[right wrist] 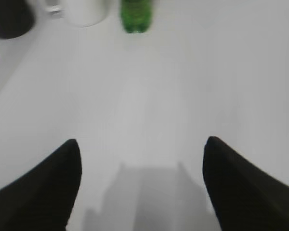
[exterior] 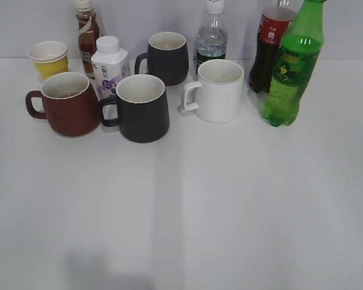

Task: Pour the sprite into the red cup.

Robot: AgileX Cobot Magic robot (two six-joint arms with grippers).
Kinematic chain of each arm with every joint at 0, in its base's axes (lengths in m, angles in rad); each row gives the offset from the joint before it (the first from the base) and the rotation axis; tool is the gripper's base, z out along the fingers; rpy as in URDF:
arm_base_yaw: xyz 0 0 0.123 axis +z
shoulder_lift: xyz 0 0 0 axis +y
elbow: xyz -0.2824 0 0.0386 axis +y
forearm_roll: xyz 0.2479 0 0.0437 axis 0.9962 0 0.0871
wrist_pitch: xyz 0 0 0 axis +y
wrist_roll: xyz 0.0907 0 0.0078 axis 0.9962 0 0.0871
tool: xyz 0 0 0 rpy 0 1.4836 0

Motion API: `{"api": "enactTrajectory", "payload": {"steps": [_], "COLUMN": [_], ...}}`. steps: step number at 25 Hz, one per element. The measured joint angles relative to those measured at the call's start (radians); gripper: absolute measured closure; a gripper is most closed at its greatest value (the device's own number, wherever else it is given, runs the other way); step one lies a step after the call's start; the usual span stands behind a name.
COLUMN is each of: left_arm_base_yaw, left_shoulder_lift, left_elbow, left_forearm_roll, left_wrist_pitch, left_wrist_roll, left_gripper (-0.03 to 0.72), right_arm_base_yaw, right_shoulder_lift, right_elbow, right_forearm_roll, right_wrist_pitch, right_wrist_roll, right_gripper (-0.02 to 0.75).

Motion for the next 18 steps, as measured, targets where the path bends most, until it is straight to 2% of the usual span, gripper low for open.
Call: {"api": "enactTrajectory", "payload": {"steps": [2, 4, 7, 18], "left_arm_base_yaw": [0.083, 0.159, 0.216, 0.223], "left_shoulder_lift": [-0.008, -0.024, -0.027, -0.027], "left_elbow": [0.0, 0.001, 0.001, 0.001], "left_forearm_roll": [0.0, 0.0, 0.0, 0.0], "left_wrist_pitch": [0.0, 0.0, 0.0, 0.0], "left_wrist_roll": [0.0, 0.0, 0.0, 0.0], "left_gripper": [0.449, 0.449, 0.449, 0.449], "right_arm_base_yaw": [-0.06, -0.085, -0.091, -0.091], "right_shoulder_lift": [0.0, -0.001, -0.003, -0.004], "right_elbow": [0.0, 0.0, 0.0, 0.001], "right_forearm_roll": [0.0, 0.0, 0.0, 0.0], "right_wrist_pitch": [-0.001, -0.003, -0.004, -0.005], "right_wrist_roll": [0.0, 0.0, 0.0, -0.005], "right_gripper": [0.15, 0.15, 0.15, 0.151]}}
